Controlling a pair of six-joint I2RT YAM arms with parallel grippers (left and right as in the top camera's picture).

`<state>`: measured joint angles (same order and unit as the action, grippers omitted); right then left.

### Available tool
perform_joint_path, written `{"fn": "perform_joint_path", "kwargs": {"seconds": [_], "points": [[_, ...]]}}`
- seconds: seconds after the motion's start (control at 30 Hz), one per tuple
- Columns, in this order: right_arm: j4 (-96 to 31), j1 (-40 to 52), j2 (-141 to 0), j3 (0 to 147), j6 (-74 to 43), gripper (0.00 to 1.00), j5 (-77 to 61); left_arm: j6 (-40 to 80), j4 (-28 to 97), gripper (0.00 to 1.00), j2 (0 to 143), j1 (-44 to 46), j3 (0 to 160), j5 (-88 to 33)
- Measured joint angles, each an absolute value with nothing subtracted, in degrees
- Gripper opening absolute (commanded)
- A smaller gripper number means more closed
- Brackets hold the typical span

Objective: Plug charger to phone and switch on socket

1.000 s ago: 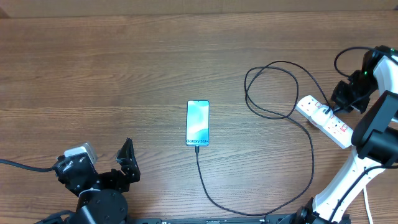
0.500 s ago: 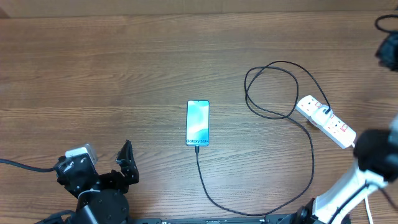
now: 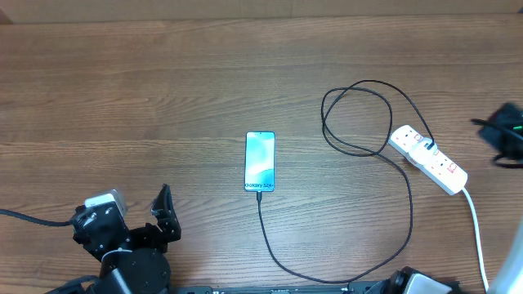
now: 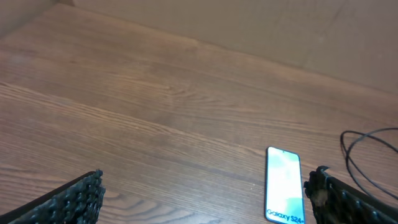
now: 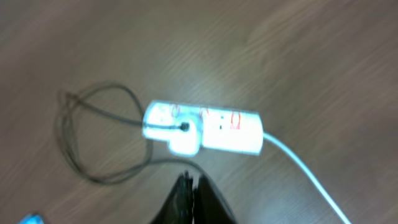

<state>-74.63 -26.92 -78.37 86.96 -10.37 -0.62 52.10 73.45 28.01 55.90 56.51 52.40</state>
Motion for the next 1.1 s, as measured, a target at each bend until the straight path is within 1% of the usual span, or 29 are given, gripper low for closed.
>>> {"fn": "perform_joint_path", "kwargs": {"seconds": [0.03,0.13,0.27,0.53,0.73,1.1], "points": [[-72.53,-26.92,-80.03,82.7,-10.48,0.04,-0.62,52.1,73.47,1.0,28.01,55.9,56.51,52.56],[-70.52,-26.92,-86.37,76.31,-10.48,0.04,-0.6,52.1,73.41,1.0,28.01,55.9,56.51,52.77],[-69.78,-26.92,-94.35,75.88,-10.48,0.04,-0.6,52.1,72.31,0.99,28.01,55.9,56.49,52.95],[-68.18,-26.92,-103.59,76.23,-10.02,0.04,-0.69,52.1,70.06,1.0,28.01,55.9,56.49,52.97],[-65.58,-26.92,-104.79,76.6,-9.02,0.04,-1.1,52.1,70.0,0.99,28.01,55.9,56.49,52.97],[-64.77,-26.85,-104.92,78.43,-7.7,0.04,-3.22,52.1,70.0,1.0,28.01,55.9,56.49,52.97]]}}
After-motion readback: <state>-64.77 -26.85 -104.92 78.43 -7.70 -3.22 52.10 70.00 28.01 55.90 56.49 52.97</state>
